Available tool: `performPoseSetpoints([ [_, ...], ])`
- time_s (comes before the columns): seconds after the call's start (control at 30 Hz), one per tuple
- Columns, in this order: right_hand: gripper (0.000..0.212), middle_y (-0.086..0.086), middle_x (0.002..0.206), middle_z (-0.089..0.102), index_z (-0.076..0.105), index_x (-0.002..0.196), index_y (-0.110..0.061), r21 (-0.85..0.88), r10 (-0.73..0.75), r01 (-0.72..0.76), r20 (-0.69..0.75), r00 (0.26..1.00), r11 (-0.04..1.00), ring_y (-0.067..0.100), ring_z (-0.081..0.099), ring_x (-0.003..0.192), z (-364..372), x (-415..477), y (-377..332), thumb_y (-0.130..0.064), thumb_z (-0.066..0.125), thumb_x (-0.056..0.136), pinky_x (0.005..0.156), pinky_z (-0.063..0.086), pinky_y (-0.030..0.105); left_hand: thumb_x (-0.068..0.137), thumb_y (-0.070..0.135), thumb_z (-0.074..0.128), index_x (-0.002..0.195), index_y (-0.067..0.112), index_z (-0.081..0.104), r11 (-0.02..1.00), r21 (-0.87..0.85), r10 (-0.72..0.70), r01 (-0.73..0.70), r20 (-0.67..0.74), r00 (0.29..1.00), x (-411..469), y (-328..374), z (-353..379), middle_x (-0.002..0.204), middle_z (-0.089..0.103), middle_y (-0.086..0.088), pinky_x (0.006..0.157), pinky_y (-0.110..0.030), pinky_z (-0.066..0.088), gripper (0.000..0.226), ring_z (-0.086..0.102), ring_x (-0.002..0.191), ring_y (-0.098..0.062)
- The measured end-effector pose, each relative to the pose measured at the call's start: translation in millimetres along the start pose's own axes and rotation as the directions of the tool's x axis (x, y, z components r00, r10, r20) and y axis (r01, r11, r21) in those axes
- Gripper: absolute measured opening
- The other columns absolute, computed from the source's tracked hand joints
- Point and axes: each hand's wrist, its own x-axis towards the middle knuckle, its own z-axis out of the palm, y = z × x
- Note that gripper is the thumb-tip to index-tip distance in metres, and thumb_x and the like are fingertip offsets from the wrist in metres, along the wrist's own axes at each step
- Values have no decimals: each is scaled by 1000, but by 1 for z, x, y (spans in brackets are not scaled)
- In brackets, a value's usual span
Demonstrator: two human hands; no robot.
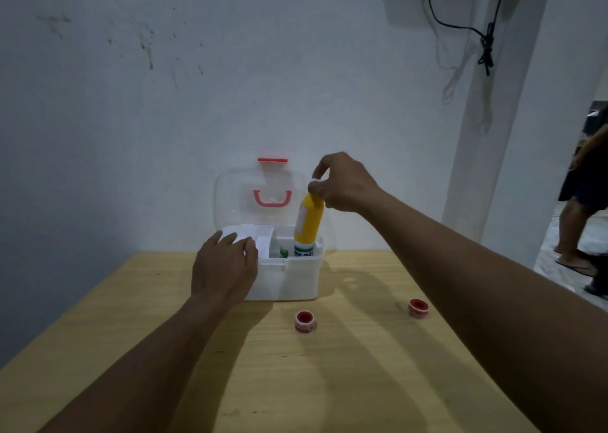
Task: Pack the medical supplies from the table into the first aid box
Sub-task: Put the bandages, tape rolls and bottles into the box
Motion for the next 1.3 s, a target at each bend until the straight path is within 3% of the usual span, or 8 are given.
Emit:
performPoseSetpoints([
  [0.17, 28, 9, 118, 63, 68, 109, -11, -114, -7, 23, 139, 990, 993, 26, 63, 100, 34, 0, -2, -22, 72, 84, 86, 56, 40, 101, 33, 24, 120, 13, 68, 1000, -11, 9, -9, -4, 1000, -1, -1, 0, 132, 63, -11, 117, -32, 22, 53, 48, 132, -21],
  [0.3, 22, 10, 107, 66, 68, 104, -7, -156, 45, -6, 246, 968, 988, 24, 68, 88, 57, 0, 7, -15, 71, 84, 81, 60, 41, 100, 32, 23, 119, 13, 69, 1000, -18, 26, -26, -16, 1000, -1, -1, 0, 128, 65, -10, 116, -32, 23, 54, 51, 129, -20],
  [0.6, 22, 11, 101, 67, 65, 104, -7, -223, 58, 6, 280, 958, 975, 26, 65, 89, 60, 8, 10, -8, 62, 83, 81, 59, 40, 102, 30, 30, 125, 15, 65, 1000, -25, 0, 0, 7, 1000, -1, 0, -1, 134, 61, -9, 113, -35, 30, 45, 46, 133, -24],
  [0.87, 24, 11, 109, 66, 68, 110, -5, -221, 41, 39, 347, 937, 975, 25, 65, 96, 70, -1, 8, -9, 66, 86, 85, 58, 36, 101, 34, 28, 119, 15, 68, 998, -56, -21, 22, 4, 1000, 3, -6, 7, 122, 68, -8, 106, -41, 42, 48, 54, 122, -25],
  [1.0, 25, 11, 109, 67, 70, 111, -3, -217, 14, 69, 359, 933, 974, 26, 68, 93, 62, -7, 5, -6, 66, 87, 82, 59, 35, 100, 35, 16, 114, 13, 69, 999, -53, -2, 2, 4, 1000, 5, -8, 9, 108, 71, -11, 104, -43, 42, 59, 58, 111, -27],
  [1.1, 27, 14, 115, 68, 70, 113, -1, -217, -2, 81, 343, 939, 973, 29, 67, 101, 54, -13, 6, -5, 63, 87, 84, 58, 37, 98, 39, 12, 127, 14, 63, 998, -53, 24, -24, -6, 1000, 8, -10, 11, 121, 68, -9, 110, -43, 37, 64, 55, 121, -27],
  [1.3, 31, 10, 126, 64, 70, 118, -7, -173, -15, 62, 265, 964, 983, 26, 61, 112, 28, -32, 11, -6, 59, 89, 79, 46, 27, 94, 52, 10, 138, 21, 52, 1000, -29, 13, -12, 54, 998, 15, -21, 20, 137, 59, -8, 113, -48, 30, 69, 44, 133, -28],
])
